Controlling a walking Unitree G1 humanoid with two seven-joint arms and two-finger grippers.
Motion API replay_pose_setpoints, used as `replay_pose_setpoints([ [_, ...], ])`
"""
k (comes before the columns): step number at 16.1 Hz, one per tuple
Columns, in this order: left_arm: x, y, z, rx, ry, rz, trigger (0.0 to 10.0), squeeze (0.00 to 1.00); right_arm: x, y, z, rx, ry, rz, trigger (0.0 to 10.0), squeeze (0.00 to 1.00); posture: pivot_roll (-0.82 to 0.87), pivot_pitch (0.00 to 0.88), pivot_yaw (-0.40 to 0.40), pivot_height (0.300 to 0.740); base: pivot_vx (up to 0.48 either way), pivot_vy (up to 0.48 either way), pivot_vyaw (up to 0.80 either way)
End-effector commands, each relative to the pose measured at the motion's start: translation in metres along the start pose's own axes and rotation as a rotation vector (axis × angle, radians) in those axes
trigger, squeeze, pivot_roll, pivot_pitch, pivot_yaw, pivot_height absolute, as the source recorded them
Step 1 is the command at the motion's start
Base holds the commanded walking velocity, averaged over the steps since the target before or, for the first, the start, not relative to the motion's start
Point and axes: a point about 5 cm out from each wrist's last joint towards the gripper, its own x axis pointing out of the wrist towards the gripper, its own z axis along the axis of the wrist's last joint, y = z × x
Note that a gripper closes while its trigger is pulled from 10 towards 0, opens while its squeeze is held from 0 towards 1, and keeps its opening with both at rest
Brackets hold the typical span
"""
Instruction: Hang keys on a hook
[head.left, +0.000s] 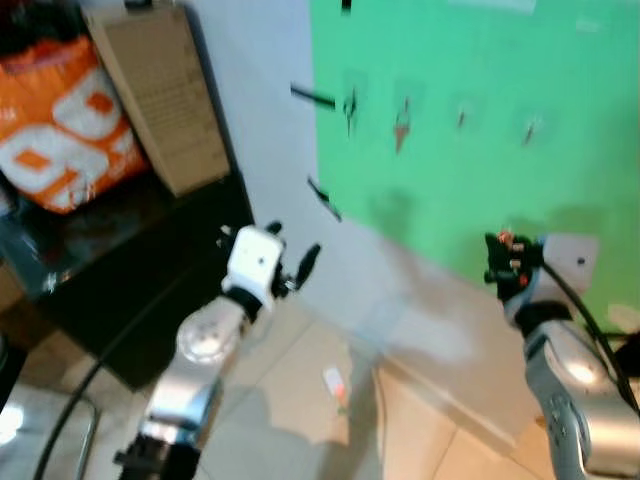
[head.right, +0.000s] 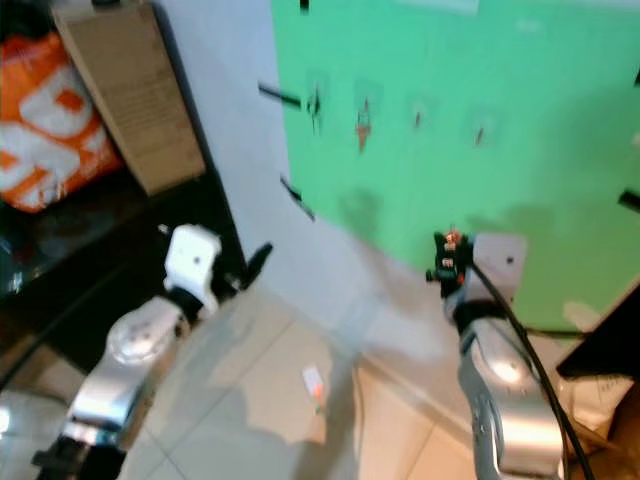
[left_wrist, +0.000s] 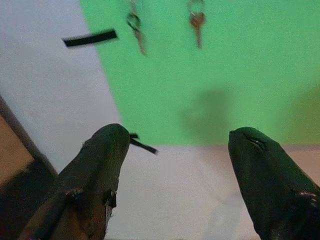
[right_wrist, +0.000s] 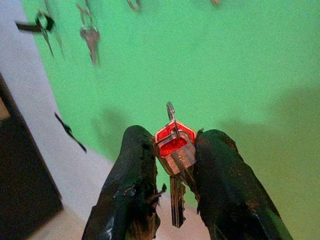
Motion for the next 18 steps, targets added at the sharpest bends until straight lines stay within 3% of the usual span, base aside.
replay_pose_setpoints([
  [1, -0.0028, 0.0072, -0.0025, 0.007, 0.017, 0.017, 10.0, 0.0, 0.0008, 0.0066, -0.0004, 0.009, -0.001, 0.02, 10.0, 0.0, -0.09, 0.0, 0.062, 0.74, 0.326, 0.0, -0.8],
  [7, -0.0036, 0.0056, -0.0028, 0.007, 0.017, 0.008, 10.0, 0.0, 0.0012, 0.013, 0.0058, 0.001, -0.036, 0.081, 10.0, 0.0, -0.09, 0.0, 0.059, 0.74, 0.325, 0.0, 0.0],
  [18, -0.0044, 0.0021, -0.0022, 0.013, 0.014, -0.024, 10.0, 0.0, 0.0011, 0.0107, 0.0074, -0.003, -0.056, 0.06, 10.0, 0.0, -0.09, 0.0, 0.066, 0.74, 0.326, 0.0, 0.0],
])
